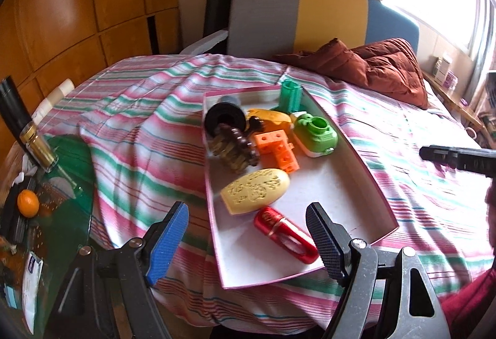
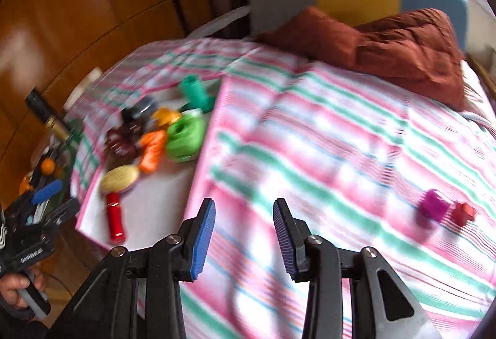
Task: Organize rigid objects
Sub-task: 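Move both tools back toward the magenta cup and red block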
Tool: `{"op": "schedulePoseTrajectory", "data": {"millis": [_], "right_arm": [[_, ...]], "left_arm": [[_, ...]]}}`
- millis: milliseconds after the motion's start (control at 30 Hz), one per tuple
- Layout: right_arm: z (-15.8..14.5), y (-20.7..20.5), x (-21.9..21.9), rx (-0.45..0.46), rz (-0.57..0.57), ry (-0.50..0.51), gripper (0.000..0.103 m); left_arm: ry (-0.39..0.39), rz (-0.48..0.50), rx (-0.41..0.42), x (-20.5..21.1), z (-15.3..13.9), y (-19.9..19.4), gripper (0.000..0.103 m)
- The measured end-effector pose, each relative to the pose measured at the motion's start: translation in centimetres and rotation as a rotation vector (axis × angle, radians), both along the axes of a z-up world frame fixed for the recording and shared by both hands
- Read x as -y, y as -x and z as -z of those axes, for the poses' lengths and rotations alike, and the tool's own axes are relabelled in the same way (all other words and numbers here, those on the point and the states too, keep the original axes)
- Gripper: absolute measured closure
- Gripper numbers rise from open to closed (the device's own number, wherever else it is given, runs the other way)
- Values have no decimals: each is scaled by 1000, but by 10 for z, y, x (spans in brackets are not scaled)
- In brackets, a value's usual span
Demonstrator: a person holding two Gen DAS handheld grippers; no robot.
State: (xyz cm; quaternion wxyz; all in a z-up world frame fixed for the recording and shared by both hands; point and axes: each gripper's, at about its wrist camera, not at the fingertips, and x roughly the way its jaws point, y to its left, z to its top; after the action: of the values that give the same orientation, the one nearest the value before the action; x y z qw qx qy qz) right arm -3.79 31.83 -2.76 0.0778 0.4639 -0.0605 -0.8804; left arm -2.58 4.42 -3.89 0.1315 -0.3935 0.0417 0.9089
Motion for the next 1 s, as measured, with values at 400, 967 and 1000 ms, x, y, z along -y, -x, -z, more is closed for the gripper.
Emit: {"op": "schedulePoseTrajectory", "data": {"millis": [400,967,1000], "right_arm": [[-11,-7,-131,-57,365,-39,64],[25,-62,-267,-44,940,233,64],[26,-62,-268,-40,947,232,64]], "left_arm": [[28,99,-16,-46,-9,3,24],[23,326,20,-159,-14,13,23],[16,347,26,-169,-13,14,23]]}}
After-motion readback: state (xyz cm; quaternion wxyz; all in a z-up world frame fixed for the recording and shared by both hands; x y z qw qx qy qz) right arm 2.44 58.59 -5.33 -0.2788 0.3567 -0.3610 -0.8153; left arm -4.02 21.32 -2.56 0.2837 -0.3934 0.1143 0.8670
